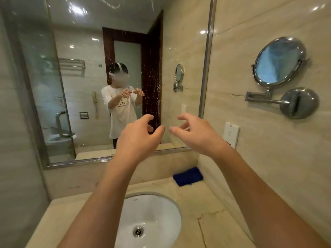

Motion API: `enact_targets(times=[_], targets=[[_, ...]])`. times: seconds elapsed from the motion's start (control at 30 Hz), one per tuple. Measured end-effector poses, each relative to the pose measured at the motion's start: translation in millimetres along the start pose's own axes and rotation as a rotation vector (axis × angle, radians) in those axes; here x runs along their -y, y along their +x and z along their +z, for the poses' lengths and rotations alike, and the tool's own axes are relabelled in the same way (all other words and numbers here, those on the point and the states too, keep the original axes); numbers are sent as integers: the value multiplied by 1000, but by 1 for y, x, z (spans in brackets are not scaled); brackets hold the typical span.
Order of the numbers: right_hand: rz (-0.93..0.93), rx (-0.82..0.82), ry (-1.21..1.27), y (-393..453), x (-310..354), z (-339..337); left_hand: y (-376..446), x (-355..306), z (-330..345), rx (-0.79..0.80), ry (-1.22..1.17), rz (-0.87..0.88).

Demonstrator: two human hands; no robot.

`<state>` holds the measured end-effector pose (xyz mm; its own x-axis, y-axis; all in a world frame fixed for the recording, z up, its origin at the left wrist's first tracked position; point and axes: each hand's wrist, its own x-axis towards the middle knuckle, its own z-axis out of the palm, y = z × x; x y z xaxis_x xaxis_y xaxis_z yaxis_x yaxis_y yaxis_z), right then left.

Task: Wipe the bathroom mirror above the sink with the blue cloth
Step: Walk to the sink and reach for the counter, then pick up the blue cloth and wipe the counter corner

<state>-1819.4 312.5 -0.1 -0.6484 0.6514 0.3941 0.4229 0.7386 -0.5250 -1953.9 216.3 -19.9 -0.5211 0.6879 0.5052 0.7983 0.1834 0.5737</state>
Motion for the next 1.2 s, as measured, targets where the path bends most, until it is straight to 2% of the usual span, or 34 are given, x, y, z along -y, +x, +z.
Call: enact_targets(times=[0.1, 0.37, 0.5, 0.6, 0.7, 0.8, 0.93, 1.0, 1.1, 1.17, 1.2], targets=[[70, 25, -11, 14, -34, 18, 13, 20, 48, 24, -76, -50], [316, 109, 40, 84, -180, 87, 78, 70, 206, 291, -141, -181], [465, 190, 17, 131, -275, 140, 115, 103, 298, 417, -184, -340], [561, 222, -1, 163, -342, 181, 136, 137, 367, 452, -148, -445], [624, 254, 6, 188, -399, 223, 148, 169, 430, 508, -113, -526], [662, 304, -15, 203, -449, 263, 150, 192, 485, 556, -183, -626], [679, 410, -145, 213, -505, 316, 150, 217, 543, 550, -266, -746], [701, 439, -213, 213, -519, 337, 150, 226, 565, 455, -313, -822], [742, 336, -234, 218, -531, 360, 149, 235, 585, 246, -317, -958], [787, 243, -265, 225, -533, 368, 150, 240, 591, 200, -373, -1079], [810, 226, -260, 230, -535, 370, 152, 243, 592, 185, -484, -1156]])
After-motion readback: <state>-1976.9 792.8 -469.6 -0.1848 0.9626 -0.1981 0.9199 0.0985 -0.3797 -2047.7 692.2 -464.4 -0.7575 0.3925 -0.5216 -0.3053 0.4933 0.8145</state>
